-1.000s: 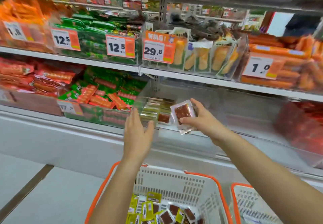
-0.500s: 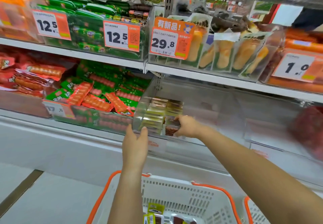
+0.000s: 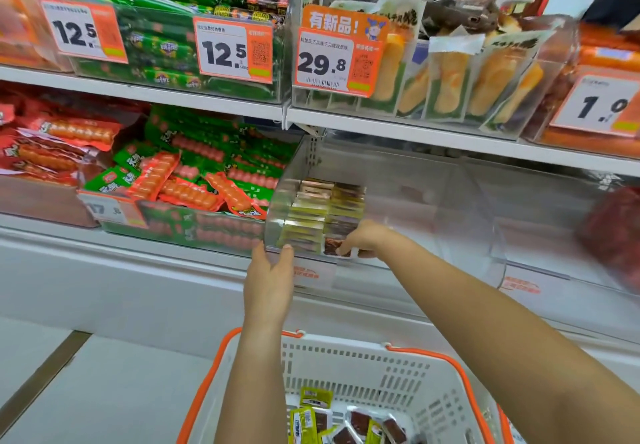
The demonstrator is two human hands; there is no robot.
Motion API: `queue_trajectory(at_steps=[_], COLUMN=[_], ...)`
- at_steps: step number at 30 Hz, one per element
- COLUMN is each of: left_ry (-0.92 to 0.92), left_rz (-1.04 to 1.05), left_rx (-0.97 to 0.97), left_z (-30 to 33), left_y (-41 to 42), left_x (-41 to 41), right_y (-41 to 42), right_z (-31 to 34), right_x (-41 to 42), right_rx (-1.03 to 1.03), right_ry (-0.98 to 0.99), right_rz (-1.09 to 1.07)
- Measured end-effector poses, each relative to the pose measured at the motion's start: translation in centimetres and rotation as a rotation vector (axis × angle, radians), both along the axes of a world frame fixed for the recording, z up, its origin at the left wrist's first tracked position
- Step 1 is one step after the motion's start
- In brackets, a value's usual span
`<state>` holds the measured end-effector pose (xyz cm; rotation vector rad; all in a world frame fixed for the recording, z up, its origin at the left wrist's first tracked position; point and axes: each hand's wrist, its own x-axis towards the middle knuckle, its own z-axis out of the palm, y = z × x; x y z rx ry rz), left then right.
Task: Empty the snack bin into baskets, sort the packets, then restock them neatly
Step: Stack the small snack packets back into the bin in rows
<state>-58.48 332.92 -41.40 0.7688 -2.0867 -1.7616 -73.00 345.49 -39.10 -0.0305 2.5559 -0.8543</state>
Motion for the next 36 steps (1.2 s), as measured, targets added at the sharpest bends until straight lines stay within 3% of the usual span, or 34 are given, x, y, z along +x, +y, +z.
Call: queue_trajectory(at_steps=[8,18,25,28,32,36], left_ry=[0.023,-0.009,0.003,0.027,0.112,0.144], left_rz=[-0.017,-0.022,0.010,0.032,0.059,-0.035], left_rx=[0.006,0.012,-0.038,-0.084,-0.159,-0.165], left_z=[0.4,-0.3,0.7,1.9,4.0,4.9], left_y=[0.0,-0.6,-0.1,0.0,0.3,2.1], left_x=[0.5,0.1,0.8,1.6,2.9,4.3], right_y=[1.2,1.5,3.4,4.7,6.7,8.8], right_z=[-0.4,0.2,2.0,3.1,5.1,3.7], right_x=[-0.3,0.6,2.0,3.5,8.5,14.4], right_rx=[-0.201,-0.111,-0.003,-0.098,-0.494,-0.705], right_ry=[-0.074,-0.106,0.039,0.157,0.312,0.219], right_rz=[-0.147,-0.079,0.032,0.051,0.027,0.119])
